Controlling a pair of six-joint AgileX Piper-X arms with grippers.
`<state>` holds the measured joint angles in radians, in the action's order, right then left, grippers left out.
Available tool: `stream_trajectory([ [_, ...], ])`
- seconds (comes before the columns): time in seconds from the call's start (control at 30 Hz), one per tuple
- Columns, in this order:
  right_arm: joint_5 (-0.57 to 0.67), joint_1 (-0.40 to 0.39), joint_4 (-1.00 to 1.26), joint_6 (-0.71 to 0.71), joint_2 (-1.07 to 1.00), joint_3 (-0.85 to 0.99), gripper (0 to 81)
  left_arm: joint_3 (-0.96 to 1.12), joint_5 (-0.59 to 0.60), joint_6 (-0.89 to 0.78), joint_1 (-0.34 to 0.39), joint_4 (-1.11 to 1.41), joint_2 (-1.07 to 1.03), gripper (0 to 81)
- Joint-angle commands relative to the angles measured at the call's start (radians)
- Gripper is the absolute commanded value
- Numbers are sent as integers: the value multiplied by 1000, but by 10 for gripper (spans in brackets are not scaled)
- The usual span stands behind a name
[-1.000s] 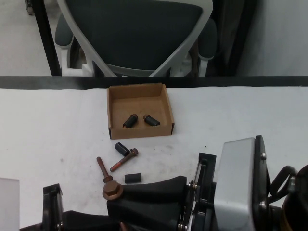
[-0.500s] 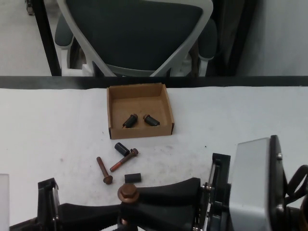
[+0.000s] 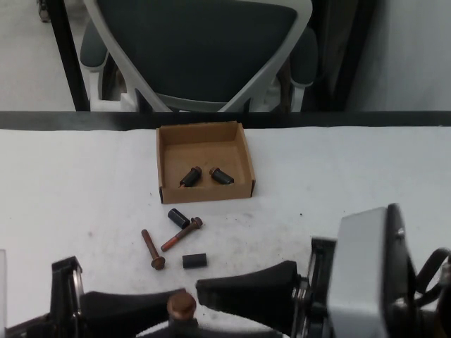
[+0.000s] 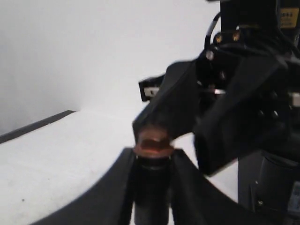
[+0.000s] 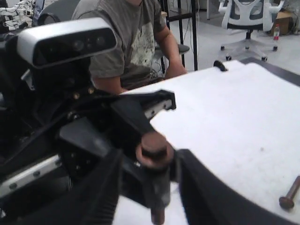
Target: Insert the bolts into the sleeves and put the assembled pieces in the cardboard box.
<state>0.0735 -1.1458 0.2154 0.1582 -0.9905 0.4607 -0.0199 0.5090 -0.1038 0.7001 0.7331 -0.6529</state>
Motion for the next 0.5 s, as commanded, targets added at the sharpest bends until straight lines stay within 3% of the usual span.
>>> stream_trajectory([
  [0.0,-9,-3,-35,38,4,-4,561,20,-14,-5,-2,42,6,8],
  [0.27,-9,-1,-203,17,102,-4,393,20,-135,8,-2,12,6,8],
  [0.37,-9,-1,-268,14,148,-4,239,33,-172,50,-2,-81,2,8],
  [0.47,-9,-1,-335,16,173,-4,1,97,-225,92,-2,-174,-14,8],
])
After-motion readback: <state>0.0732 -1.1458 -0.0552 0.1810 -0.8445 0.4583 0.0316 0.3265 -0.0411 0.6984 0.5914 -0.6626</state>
